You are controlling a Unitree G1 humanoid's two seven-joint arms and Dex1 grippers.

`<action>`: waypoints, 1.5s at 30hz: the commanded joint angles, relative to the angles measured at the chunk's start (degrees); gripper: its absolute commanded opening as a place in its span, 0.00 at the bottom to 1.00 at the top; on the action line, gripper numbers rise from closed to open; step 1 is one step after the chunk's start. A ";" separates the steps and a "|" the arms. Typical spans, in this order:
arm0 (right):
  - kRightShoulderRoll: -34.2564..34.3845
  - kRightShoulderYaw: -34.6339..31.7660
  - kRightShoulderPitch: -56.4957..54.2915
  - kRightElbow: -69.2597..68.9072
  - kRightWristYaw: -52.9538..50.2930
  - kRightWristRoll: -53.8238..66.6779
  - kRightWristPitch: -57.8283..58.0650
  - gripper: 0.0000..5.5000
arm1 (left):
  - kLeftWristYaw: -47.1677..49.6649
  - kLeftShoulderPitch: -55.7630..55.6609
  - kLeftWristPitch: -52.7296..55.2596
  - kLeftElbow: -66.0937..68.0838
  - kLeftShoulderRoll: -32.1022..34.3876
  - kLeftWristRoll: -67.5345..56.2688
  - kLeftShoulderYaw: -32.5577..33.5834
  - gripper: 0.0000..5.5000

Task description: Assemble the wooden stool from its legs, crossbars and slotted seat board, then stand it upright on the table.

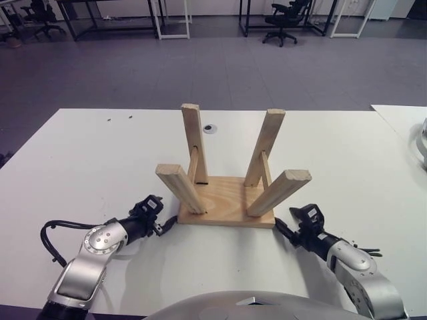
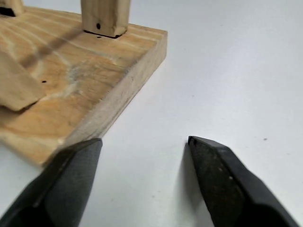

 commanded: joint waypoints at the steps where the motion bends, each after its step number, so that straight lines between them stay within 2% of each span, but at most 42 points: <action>1: -0.92 -0.63 -3.69 -16.12 7.00 17.34 6.62 0.63 | -6.98 -3.29 6.50 -12.56 0.39 -13.66 1.84 0.72; 6: -8.88 -13.05 -3.61 -26.04 8.38 36.94 12.46 0.63 | -9.49 -6.27 13.11 -20.64 4.84 -23.67 9.78 0.72; 12: -13.70 -18.42 -1.99 -22.36 8.73 40.03 12.65 0.63 | -9.30 -9.21 15.88 -20.39 5.87 -32.67 17.03 0.72; 18: -14.82 -20.17 -1.08 -19.57 9.33 37.65 9.92 0.63 | -7.59 -7.39 11.18 -12.49 7.82 -24.74 13.76 0.72; 21: -16.01 -26.20 -3.38 -16.40 11.63 40.83 8.10 0.63 | -9.45 -5.84 8.45 -13.50 8.28 -22.17 9.42 0.72; 23: -18.40 -31.73 -6.58 -9.38 13.61 42.07 7.02 0.63 | -11.17 -5.31 6.89 -13.45 8.79 -21.47 7.51 0.72; 25: -20.99 -33.63 -12.51 2.57 13.29 37.29 4.36 0.63 | -11.93 -5.21 5.04 -11.74 9.36 -19.57 6.04 0.72; 27: -22.06 -28.74 -21.02 16.86 11.80 28.32 -0.28 0.63 | -12.99 -5.30 3.37 -10.68 10.05 -17.27 3.48 0.72; 30: -17.99 -19.26 -33.35 37.49 9.44 16.25 -7.44 0.63 | -15.62 -5.68 0.79 -9.66 11.33 -14.20 -1.40 0.72; 34: -13.89 -9.75 -39.38 54.84 13.43 5.73 -16.13 0.63 | -17.90 -7.11 -1.89 -6.73 11.13 -12.37 -4.25 0.72; 36: -12.28 -5.69 -37.92 54.90 19.26 3.87 -19.11 0.63 | -18.43 -7.89 -2.90 -5.70 10.44 -12.57 -4.32 0.72; 38: -11.24 -5.20 -34.93 49.31 23.92 6.06 -19.17 0.63 | -18.37 -9.55 -4.39 -4.11 8.74 -12.99 -3.95 0.72; 45: -8.91 -4.99 -28.83 33.73 24.39 7.00 -17.21 0.63 | -20.25 -12.98 -10.91 1.47 7.42 -10.19 -5.79 0.72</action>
